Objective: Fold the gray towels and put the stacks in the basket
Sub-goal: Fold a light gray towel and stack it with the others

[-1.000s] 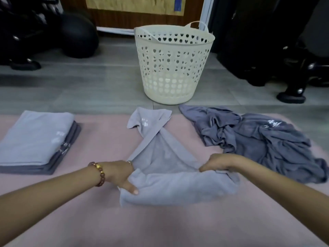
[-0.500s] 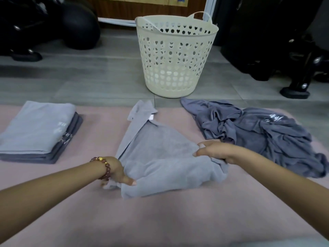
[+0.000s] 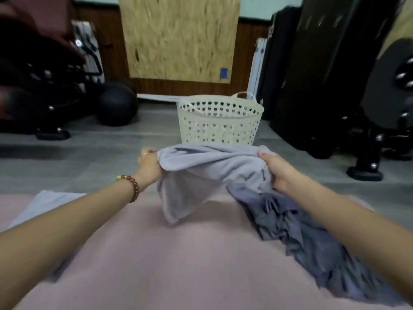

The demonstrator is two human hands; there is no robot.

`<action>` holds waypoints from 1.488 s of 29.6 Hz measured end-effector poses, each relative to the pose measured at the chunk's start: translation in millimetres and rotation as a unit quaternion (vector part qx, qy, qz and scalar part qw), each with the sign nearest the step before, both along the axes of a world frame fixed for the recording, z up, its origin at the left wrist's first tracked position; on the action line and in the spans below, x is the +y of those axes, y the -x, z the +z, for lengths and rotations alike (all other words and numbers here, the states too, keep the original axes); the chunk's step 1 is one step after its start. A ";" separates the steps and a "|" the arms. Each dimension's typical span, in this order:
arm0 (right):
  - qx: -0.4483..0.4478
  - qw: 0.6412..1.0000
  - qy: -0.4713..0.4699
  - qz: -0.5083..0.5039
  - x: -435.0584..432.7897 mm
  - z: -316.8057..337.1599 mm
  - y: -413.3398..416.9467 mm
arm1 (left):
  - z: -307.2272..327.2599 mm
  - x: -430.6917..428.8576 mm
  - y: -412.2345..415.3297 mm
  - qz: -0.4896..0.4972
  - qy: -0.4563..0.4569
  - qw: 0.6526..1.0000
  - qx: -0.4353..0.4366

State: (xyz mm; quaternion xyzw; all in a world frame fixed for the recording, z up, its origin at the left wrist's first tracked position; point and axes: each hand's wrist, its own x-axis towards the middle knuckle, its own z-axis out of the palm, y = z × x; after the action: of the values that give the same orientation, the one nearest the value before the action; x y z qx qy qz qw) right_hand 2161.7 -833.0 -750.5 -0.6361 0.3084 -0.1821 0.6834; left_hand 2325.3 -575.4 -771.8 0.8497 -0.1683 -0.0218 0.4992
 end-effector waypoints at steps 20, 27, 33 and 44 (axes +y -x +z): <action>-0.161 0.918 0.360 -0.039 26.6 36.5 26.8 | 61.3 25.2 -12.4 -0.196 -0.092 0.959 -0.185; 0.320 0.883 0.197 0.281 62.1 -119.2 113.0 | -111.5 101.4 65.2 -0.334 -0.359 0.867 0.082; 0.492 0.712 0.168 0.472 81.1 -140.3 133.1 | -153.8 119.5 129.8 -0.455 -0.505 0.730 0.078; 0.444 0.832 -0.011 0.331 52.4 -176.0 128.8 | -171.5 114.9 121.5 -0.362 -0.346 0.798 0.337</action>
State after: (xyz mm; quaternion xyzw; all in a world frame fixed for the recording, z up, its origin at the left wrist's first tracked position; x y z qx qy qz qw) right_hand 2032.9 -780.6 -926.5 -0.7048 0.3516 0.3608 0.4995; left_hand 2203.7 -460.5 -943.3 0.7821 -0.2657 -0.5424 0.1534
